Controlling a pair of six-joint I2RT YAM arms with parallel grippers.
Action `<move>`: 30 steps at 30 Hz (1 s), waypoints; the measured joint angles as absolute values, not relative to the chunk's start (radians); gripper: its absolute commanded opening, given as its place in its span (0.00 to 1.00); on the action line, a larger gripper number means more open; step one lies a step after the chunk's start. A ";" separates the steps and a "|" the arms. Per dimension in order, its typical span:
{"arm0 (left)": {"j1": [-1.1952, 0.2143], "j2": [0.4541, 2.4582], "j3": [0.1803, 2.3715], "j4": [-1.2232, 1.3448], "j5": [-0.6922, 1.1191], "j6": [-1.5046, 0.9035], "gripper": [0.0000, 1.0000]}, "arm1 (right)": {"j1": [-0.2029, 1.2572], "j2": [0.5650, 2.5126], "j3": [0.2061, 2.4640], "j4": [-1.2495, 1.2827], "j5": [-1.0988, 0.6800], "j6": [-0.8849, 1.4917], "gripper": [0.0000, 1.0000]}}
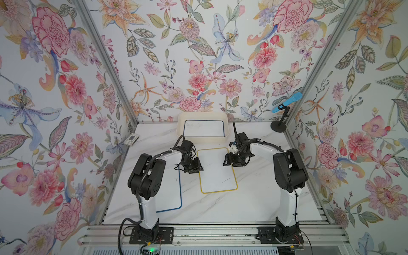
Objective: Put the whiteboard into the storage box
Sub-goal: Pick up the whiteboard at the center of the board.
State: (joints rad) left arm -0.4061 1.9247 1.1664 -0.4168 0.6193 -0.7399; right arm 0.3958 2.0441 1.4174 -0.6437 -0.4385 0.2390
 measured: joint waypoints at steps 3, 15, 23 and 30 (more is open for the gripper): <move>-0.407 1.925 1.169 -0.420 0.616 -0.740 0.36 | 0.390 2.043 1.412 -0.638 -0.453 0.239 0.71; -0.408 1.924 1.168 -0.412 0.624 -0.748 0.36 | 0.376 2.041 1.399 -0.623 -0.483 0.239 0.69; -0.408 1.922 1.166 -0.408 0.629 -0.747 0.35 | 0.372 2.041 1.394 -0.617 -0.490 0.240 0.68; -0.408 1.919 1.154 -0.386 0.636 -0.748 0.35 | 0.369 2.039 1.390 -0.606 -0.491 0.239 0.68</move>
State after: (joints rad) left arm -0.4080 1.9190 1.1542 -0.3859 0.6365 -0.7479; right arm 0.3687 2.0388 1.3903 -0.6056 -0.4911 0.2394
